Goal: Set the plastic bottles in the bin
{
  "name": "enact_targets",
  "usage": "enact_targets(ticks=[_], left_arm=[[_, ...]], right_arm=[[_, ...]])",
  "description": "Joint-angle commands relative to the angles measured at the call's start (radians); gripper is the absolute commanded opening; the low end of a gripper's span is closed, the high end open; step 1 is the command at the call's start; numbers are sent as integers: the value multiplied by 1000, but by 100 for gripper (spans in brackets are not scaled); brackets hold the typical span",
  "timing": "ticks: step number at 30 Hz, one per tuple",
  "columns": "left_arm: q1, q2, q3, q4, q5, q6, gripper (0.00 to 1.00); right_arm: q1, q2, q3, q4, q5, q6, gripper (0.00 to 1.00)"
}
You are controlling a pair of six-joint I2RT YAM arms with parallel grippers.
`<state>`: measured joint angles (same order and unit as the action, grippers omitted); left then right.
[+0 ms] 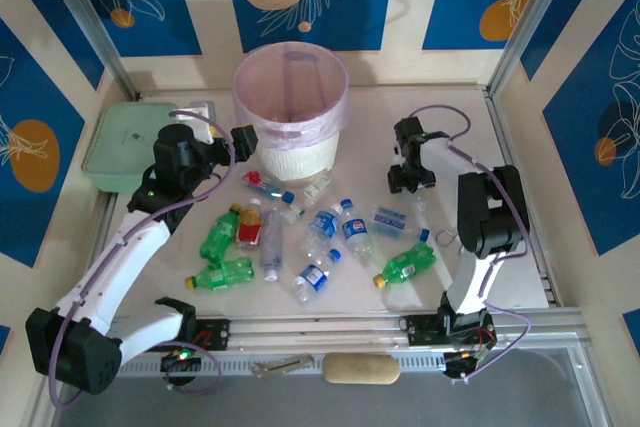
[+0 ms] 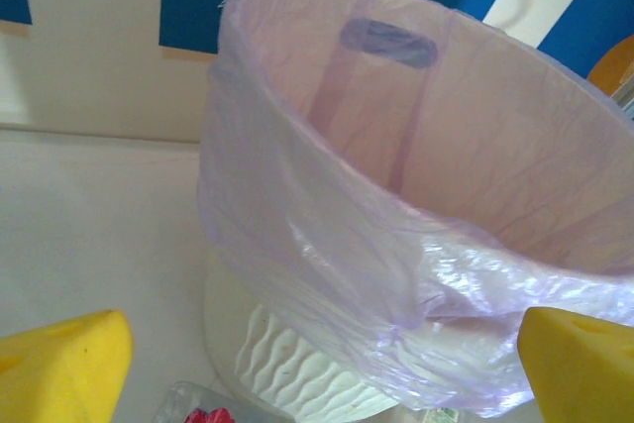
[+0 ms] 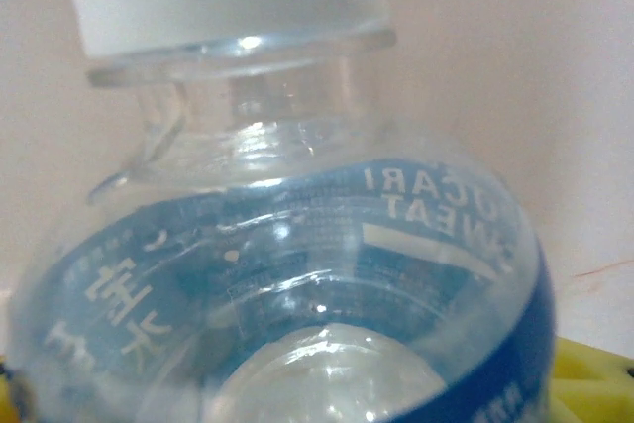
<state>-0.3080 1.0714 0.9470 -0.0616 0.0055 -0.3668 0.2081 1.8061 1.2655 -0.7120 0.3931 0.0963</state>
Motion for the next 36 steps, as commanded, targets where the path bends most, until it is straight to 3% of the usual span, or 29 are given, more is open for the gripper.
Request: enact_targets(ticks=[1, 11, 18, 24, 36], left_arm=[[43, -21, -40, 30, -4, -42, 99], [257, -79, -212, 80, 67, -259, 99], [366, -65, -334, 163, 175, -405, 99], [385, -64, -387, 237, 276, -443, 99], [384, -176, -375, 70, 326, -312, 99]], right_arm=[[9, -124, 98, -5, -27, 8, 62], [81, -335, 251, 121, -146, 31, 62], [186, -327, 421, 233, -237, 23, 62], [307, -153, 650, 262, -234, -21, 62], [409, 340, 1195, 182, -235, -35, 62]])
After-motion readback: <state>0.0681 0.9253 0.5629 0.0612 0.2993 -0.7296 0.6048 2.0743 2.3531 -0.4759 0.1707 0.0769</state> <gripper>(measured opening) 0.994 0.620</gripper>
